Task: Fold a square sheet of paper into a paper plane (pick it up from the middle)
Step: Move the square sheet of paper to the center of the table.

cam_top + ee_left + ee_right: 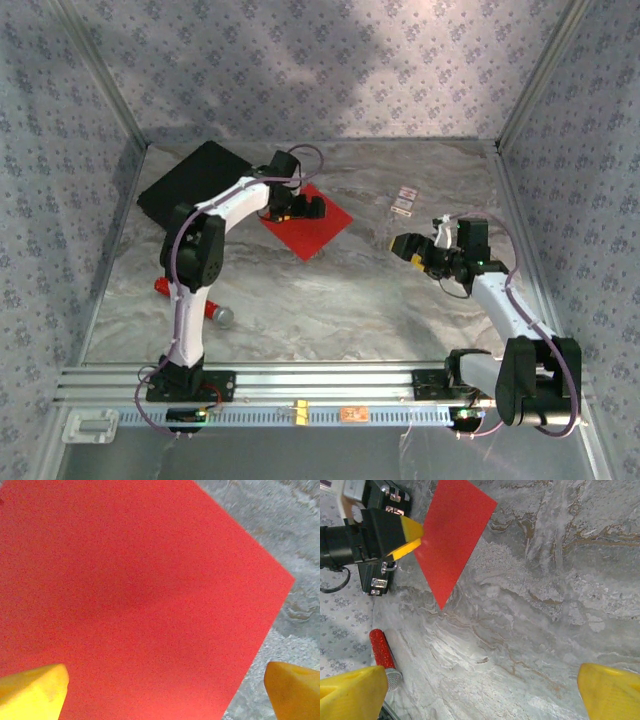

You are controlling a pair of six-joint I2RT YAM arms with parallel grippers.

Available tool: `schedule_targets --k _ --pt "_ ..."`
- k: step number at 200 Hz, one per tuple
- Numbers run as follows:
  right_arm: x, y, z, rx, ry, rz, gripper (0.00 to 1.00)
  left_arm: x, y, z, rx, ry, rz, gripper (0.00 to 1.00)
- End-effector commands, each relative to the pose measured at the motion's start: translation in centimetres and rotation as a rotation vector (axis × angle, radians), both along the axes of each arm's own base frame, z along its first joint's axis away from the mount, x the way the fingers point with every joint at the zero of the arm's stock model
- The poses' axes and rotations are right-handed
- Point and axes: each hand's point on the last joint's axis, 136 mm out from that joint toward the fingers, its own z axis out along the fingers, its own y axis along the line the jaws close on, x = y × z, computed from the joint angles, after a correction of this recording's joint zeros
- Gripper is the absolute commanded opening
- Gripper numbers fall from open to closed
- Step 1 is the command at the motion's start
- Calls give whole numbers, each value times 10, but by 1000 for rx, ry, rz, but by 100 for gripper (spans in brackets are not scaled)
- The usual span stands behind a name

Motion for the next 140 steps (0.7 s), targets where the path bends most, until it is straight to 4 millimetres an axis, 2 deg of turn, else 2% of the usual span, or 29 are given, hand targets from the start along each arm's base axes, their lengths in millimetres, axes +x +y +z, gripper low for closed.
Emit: schedule_targets --k 1,73,113,140 --pt "-7 2 -9 7 37 -1 99 -10 0 -7 23 61 -2 100" --pt "-9 -2 -15 -11 52 -28 99 -37 2 -38 54 124 93 100" --pt "-7 -13 -17 -50 58 -104 99 -58 -2 -45 67 147 179 100" --pt "-7 -29 -15 -103 78 -197 99 -78 -1 -47 73 169 292 100"
